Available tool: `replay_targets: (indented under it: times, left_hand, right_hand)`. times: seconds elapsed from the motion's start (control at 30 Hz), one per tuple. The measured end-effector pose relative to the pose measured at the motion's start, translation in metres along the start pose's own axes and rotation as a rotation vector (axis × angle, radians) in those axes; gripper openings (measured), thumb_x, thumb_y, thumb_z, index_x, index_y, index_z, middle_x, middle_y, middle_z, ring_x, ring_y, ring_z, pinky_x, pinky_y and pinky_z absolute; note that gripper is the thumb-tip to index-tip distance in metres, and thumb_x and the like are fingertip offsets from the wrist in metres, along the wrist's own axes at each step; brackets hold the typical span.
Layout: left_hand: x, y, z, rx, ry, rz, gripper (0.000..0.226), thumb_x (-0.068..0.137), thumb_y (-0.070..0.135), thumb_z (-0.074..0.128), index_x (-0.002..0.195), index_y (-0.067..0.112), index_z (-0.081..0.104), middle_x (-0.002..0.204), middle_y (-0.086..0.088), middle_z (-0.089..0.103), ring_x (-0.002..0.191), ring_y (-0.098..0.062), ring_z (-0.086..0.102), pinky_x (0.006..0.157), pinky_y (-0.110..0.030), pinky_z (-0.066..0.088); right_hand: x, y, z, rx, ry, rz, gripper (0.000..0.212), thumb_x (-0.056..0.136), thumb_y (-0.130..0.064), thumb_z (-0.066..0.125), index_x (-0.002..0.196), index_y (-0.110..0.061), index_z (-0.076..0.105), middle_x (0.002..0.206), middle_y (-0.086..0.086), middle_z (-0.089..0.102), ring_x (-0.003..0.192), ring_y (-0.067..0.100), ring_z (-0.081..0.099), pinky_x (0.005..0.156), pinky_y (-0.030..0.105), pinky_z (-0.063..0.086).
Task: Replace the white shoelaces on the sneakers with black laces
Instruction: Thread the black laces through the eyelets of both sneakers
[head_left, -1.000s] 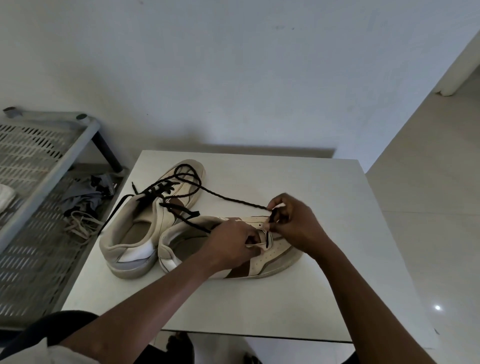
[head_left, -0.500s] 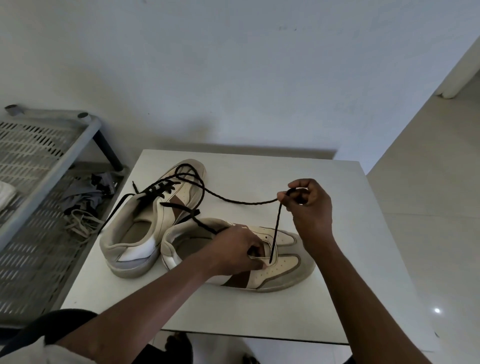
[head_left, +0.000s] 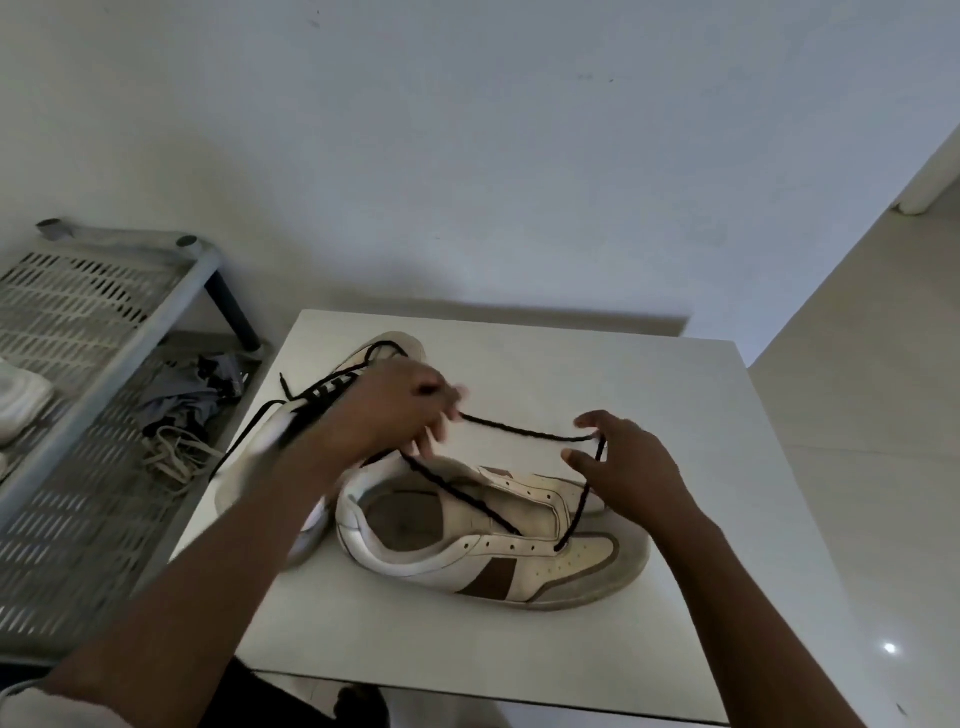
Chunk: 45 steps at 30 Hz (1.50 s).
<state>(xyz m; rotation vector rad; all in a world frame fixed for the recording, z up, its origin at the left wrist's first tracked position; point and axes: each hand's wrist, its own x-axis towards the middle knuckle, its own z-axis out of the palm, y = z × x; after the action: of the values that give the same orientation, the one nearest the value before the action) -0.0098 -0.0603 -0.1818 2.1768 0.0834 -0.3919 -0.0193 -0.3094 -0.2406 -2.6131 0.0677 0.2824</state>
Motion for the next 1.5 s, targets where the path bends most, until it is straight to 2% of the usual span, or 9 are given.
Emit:
replay_targets:
  times: [0.1, 0.23, 0.33, 0.43, 0.57, 0.7, 0.83, 1.2, 1.5]
  left_hand:
    - [0.017, -0.023, -0.024, 0.453, 0.361, -0.072, 0.023, 0.089, 0.034, 0.06, 0.088, 0.013, 0.069, 0.087, -0.007, 0.07, 0.084, -0.026, 0.066, 0.073, -0.032, 0.053]
    - [0.026, -0.026, -0.007, 0.655, 0.297, -0.149, 0.035, 0.087, 0.046, 0.057, 0.101, 0.016, 0.066, 0.107, -0.008, 0.066, 0.104, -0.027, 0.06, 0.083, -0.033, 0.047]
    - [0.039, -0.029, 0.01, 0.836, 0.233, -0.11, 0.052, 0.085, 0.059, 0.054, 0.107, 0.013, 0.062, 0.108, -0.007, 0.065, 0.103, -0.025, 0.06, 0.076, -0.032, 0.046]
    - [0.046, -0.037, 0.02, 0.833, 0.184, -0.139, 0.041, 0.086, 0.045, 0.061, 0.11, 0.012, 0.059, 0.109, -0.007, 0.063, 0.103, -0.025, 0.06, 0.073, -0.032, 0.045]
    - [0.049, -0.04, 0.015, 0.497, 0.263, -0.114, 0.02, 0.085, 0.019, 0.056, 0.1, 0.011, 0.066, 0.1, -0.01, 0.067, 0.096, -0.027, 0.062, 0.069, -0.027, 0.042]
    - [0.047, -0.017, -0.014, -0.395, 0.399, -0.095, 0.019, 0.089, 0.006, 0.05, 0.073, 0.012, 0.058, 0.063, -0.003, 0.061, 0.059, -0.019, 0.057, 0.052, -0.022, 0.041]
    - [0.039, -0.005, -0.045, -0.942, 0.442, -0.029, 0.016, 0.093, 0.001, 0.044, 0.092, 0.008, 0.057, 0.065, -0.004, 0.057, 0.048, -0.013, 0.054, 0.052, -0.026, 0.041]
    - [0.034, -0.033, -0.109, -1.124, 0.494, -0.048, 0.025, 0.103, 0.025, 0.038, 0.093, 0.013, 0.057, 0.074, -0.002, 0.069, 0.05, -0.009, 0.055, 0.041, -0.019, 0.031]
    - [0.035, -0.045, -0.116, -1.268, 0.392, 0.043, 0.054, 0.103, 0.048, 0.024, 0.11, 0.005, 0.057, 0.091, -0.011, 0.074, 0.085, -0.022, 0.072, 0.068, -0.029, 0.047]
  right_hand:
    - [0.004, -0.019, 0.003, -0.233, 0.102, 0.09, 0.057, 0.091, -0.049, 0.057, 0.14, -0.023, 0.041, 0.144, 0.013, 0.038, 0.131, 0.03, 0.038, 0.102, 0.046, 0.035]
    - [0.036, -0.061, 0.027, -0.264, 0.103, -0.11, 0.055, 0.09, -0.045, 0.06, 0.136, -0.02, 0.044, 0.14, 0.011, 0.044, 0.129, 0.029, 0.039, 0.101, 0.046, 0.034]
    - [0.067, -0.087, 0.057, -0.282, -0.011, -0.291, 0.048, 0.09, -0.04, 0.061, 0.133, -0.021, 0.049, 0.133, 0.007, 0.05, 0.126, 0.026, 0.042, 0.099, 0.044, 0.034]
    - [0.088, -0.094, 0.082, -0.351, -0.054, -0.332, 0.03, 0.091, -0.035, 0.062, 0.117, -0.019, 0.061, 0.119, 0.008, 0.057, 0.113, 0.028, 0.052, 0.092, 0.04, 0.04]
    - [0.109, -0.09, 0.086, -0.042, -0.02, -0.219, 0.013, 0.092, -0.023, 0.058, 0.095, -0.013, 0.066, 0.099, 0.008, 0.068, 0.095, 0.026, 0.063, 0.078, 0.032, 0.047]
    - [0.124, -0.126, 0.047, 0.677, 0.067, -0.026, 0.016, 0.096, -0.023, 0.055, 0.093, -0.007, 0.057, 0.071, 0.007, 0.067, 0.052, 0.016, 0.058, 0.053, 0.028, 0.049]
    - [0.122, -0.18, -0.008, 0.901, -0.012, -0.105, 0.02, 0.096, -0.022, 0.056, 0.08, -0.011, 0.057, 0.062, 0.004, 0.055, 0.04, 0.011, 0.038, 0.039, 0.02, 0.028]
    - [0.113, -0.279, -0.036, 0.673, -0.204, -0.381, 0.022, 0.094, -0.009, 0.051, 0.112, -0.007, 0.064, 0.09, 0.002, 0.073, 0.049, 0.008, 0.049, 0.043, 0.018, 0.029]
    - [0.101, -0.33, -0.025, 0.657, -0.223, -0.563, 0.023, 0.092, -0.005, 0.055, 0.113, -0.01, 0.064, 0.102, 0.004, 0.073, 0.057, 0.009, 0.061, 0.046, 0.018, 0.041]
